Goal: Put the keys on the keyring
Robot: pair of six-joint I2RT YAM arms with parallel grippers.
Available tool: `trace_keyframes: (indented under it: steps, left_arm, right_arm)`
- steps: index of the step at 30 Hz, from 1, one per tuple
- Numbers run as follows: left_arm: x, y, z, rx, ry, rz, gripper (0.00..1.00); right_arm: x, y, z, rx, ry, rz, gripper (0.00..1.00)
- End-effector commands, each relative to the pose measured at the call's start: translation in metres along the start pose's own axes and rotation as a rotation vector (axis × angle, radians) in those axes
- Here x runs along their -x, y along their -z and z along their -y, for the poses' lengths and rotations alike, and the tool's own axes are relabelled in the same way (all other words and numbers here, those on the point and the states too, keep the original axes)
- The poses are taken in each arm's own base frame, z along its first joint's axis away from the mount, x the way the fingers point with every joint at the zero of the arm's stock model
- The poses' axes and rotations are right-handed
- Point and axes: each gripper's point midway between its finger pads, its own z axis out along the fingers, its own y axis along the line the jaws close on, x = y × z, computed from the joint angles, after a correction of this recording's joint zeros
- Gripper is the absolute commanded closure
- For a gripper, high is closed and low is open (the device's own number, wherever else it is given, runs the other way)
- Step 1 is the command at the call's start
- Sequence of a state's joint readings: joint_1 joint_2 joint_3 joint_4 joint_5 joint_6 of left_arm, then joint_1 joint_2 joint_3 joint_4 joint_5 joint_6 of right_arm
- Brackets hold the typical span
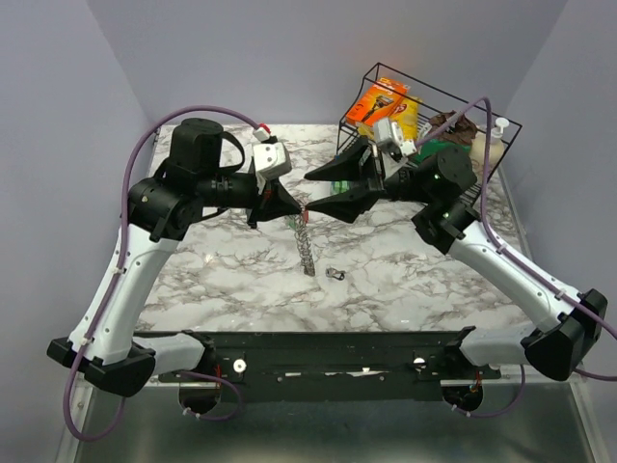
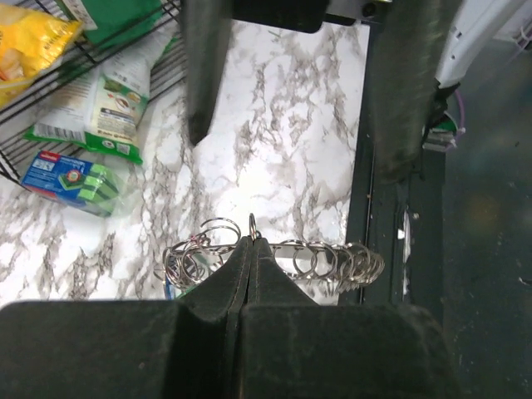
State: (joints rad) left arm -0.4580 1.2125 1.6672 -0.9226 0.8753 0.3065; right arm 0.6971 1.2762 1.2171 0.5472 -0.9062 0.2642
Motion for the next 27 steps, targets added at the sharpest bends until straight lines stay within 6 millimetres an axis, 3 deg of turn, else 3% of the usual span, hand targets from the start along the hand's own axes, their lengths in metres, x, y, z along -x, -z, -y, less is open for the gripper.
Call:
trace_keyframes:
  steps: [1, 13, 17, 22, 24, 25, 27]
  left_arm:
    - [-0.009, -0.001, 0.006, 0.004, -0.022, -0.086, 1.00]
    - [-0.007, -0.009, 0.006, -0.001, -0.027, -0.117, 1.00]
    - [-0.008, -0.010, 0.006, -0.002, -0.027, -0.122, 1.00]
    - [-0.006, -0.011, 0.006, -0.006, -0.031, -0.116, 1.00]
    - [-0.006, -0.012, 0.007, -0.012, -0.030, -0.115, 1.00]
    - [-0.006, -0.012, 0.008, -0.014, -0.029, -0.114, 1.00]
    - [-0.005, -0.012, 0.007, -0.016, -0.028, -0.109, 1.00]
  right_arm:
    - [-0.045, 0.006, 0.007, -0.001, -0.103, -0.200, 0.37]
    - [-0.079, 0.020, 0.006, -0.006, -0.124, -0.337, 0.46]
    - [-0.085, 0.021, 0.007, -0.009, -0.135, -0.358, 0.61]
    - [-0.091, 0.022, 0.009, -0.014, -0.143, -0.374, 0.70]
    - [-0.093, 0.021, 0.010, -0.010, -0.146, -0.376, 0.93]
    - [-0.092, 0.021, 0.009, -0.007, -0.146, -0.374, 0.99]
    - [-0.094, 0.021, 0.011, -0.012, -0.147, -0.378, 0.99]
